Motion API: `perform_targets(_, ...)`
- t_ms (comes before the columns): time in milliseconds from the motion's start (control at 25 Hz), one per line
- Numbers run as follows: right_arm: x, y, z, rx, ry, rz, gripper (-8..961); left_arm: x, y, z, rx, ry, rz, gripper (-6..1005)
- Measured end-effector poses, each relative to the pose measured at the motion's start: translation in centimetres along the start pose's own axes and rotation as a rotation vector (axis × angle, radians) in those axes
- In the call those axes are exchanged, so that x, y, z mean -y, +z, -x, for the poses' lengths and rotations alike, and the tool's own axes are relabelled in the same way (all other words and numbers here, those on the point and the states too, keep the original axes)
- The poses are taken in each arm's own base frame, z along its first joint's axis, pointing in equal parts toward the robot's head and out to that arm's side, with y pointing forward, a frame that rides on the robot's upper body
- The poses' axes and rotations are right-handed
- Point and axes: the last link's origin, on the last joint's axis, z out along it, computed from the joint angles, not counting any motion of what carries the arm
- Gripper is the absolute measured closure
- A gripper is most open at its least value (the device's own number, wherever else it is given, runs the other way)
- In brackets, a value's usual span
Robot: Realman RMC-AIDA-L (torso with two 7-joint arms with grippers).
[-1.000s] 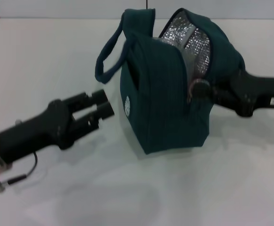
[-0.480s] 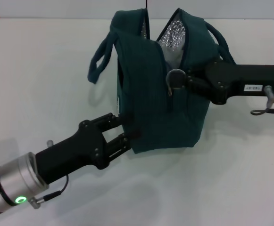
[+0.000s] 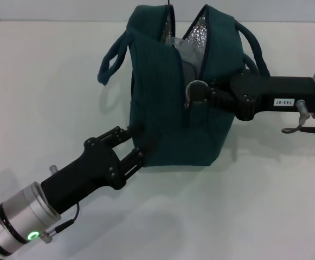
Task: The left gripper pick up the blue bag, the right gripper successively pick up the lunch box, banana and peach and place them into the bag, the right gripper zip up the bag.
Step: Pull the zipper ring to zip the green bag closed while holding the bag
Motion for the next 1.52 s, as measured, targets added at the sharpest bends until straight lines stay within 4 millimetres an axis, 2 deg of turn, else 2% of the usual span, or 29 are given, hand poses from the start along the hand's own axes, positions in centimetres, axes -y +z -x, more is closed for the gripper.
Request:
perform_targets(200, 0.0, 0.2, -0.1, 0.003, -0.009, 0.005, 946, -0.1, 0.0, 0.3, -0.02, 0.019, -0.044, 531)
perform_targets(760, 0.6, 1.2, 0.2, 0.01, -0.03, -0.02, 946, 1.6, 0.5, 1.0, 0.031, 0.027, -0.156, 532)
perform_targets(1200, 1.0, 0.4, 1.3, 0.152, -0.045, -0.075, 946, 1.8, 1.2, 1.3, 0.054, 0.039, -0.162, 533)
perform_targets(1520, 0.9, 1.1, 0.2, 0.098, -0.022, -0.07, 945, 1.5, 1.8, 1.4, 0.03, 0.072, -0.186, 534)
